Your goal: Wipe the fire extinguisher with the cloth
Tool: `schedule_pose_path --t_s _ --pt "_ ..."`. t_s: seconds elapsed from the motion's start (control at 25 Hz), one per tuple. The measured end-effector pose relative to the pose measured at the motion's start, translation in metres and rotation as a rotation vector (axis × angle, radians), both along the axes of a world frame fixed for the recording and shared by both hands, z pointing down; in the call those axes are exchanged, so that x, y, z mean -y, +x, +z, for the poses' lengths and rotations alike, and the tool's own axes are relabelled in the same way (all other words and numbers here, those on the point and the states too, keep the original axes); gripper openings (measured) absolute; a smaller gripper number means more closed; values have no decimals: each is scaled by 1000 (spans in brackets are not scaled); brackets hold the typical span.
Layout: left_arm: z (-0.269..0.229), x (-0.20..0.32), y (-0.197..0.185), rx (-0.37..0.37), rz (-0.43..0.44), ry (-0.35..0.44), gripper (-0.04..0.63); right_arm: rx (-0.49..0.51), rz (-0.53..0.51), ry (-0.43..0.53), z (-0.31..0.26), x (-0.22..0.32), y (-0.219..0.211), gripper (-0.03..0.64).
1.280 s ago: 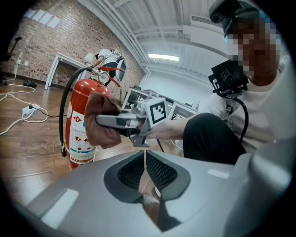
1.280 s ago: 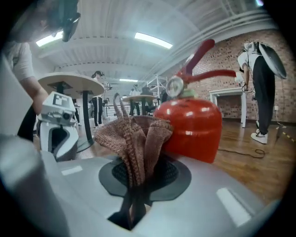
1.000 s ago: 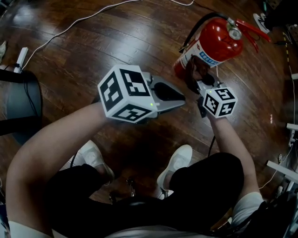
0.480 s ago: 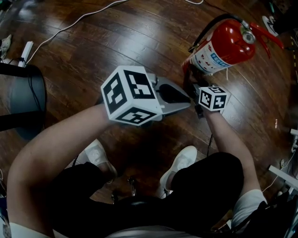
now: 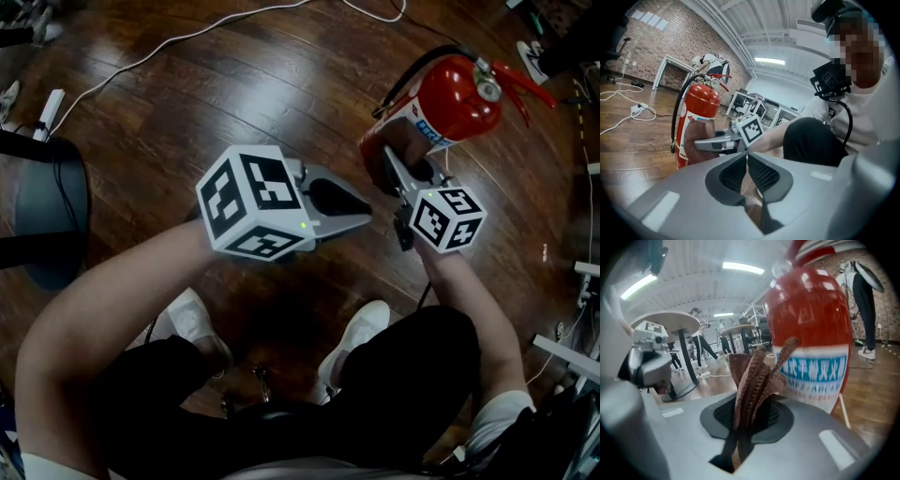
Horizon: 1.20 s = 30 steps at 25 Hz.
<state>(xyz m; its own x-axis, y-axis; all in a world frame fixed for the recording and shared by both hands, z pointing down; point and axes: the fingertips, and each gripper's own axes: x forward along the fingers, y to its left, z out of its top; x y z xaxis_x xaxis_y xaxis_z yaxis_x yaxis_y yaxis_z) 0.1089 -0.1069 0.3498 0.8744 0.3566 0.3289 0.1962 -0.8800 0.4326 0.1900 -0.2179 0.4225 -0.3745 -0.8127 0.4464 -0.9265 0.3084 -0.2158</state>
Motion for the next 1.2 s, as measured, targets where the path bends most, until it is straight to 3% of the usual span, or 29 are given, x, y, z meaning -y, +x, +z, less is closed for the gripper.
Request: schedule_pose_path --t_s 0.24,0.4,0.68,1.2 --pt "-9 -4 -2 -20 8 24 14 -25 29 205 -112 17 0 61" --pt "-9 -10 -8 -18 18 26 14 -76 111 269 -137 33 11 61" --pt "-5 -15 -22 -9 22 24 14 -110 163 153 -65 46 9 61" --pt "7 -10 -31 5 -18 -47 14 -181 146 -111 100 56 4 61"
